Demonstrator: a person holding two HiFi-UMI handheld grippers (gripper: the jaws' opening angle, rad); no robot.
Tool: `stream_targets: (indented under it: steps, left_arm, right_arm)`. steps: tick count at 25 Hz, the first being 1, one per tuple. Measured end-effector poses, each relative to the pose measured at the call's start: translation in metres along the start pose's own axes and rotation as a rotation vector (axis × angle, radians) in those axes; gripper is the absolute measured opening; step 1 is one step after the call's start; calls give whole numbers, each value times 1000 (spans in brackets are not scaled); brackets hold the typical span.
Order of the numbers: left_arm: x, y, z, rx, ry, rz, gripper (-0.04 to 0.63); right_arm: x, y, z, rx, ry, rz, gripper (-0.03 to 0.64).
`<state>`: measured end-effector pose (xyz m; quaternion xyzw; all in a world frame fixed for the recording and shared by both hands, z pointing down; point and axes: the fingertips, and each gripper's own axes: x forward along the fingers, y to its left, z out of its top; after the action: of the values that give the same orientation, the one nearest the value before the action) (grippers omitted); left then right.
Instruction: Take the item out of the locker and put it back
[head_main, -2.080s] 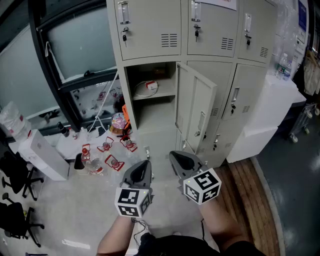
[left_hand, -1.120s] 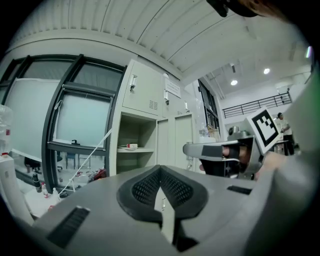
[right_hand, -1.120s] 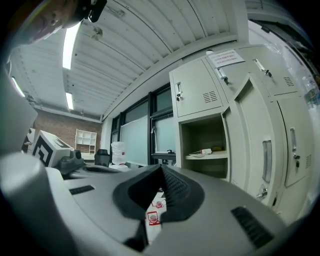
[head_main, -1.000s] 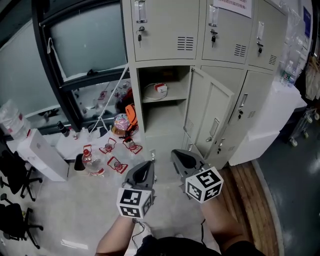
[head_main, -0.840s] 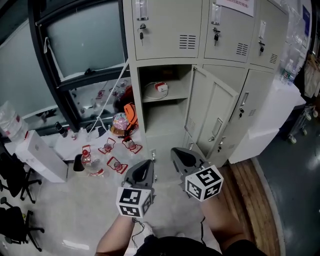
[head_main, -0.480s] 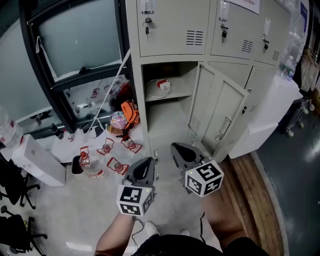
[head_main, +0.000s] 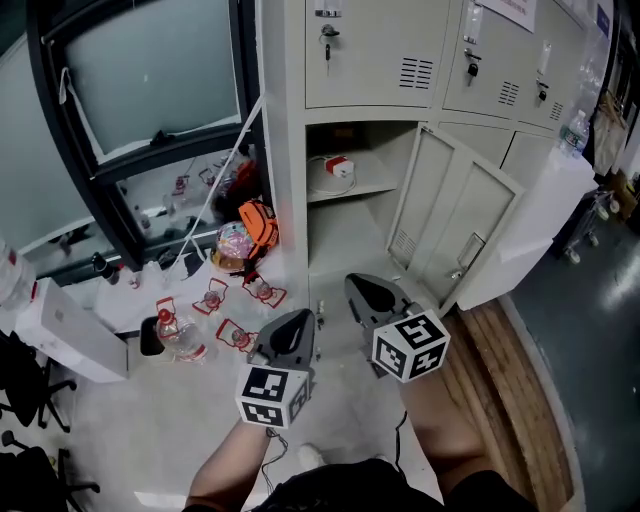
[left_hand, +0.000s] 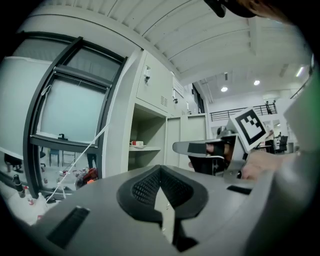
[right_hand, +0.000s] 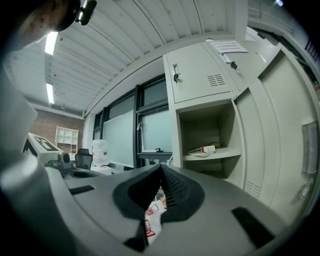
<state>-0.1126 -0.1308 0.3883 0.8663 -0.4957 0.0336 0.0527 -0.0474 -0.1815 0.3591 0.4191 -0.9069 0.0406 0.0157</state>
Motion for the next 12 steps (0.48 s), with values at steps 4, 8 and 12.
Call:
stream_targets:
  steps: [4,8,12]
  left_arm:
    - [1,9,2,5,-2,-25,3]
    - [3,13,6,8,-10,-43,3]
    - [8,15,10,19,-13,-56,3]
  right_arm:
    - [11,2,1,3,-4,-24,0]
    - [19,1,1,6,-2,-37,2]
    - [27,-7,6,4,-7,-54,3]
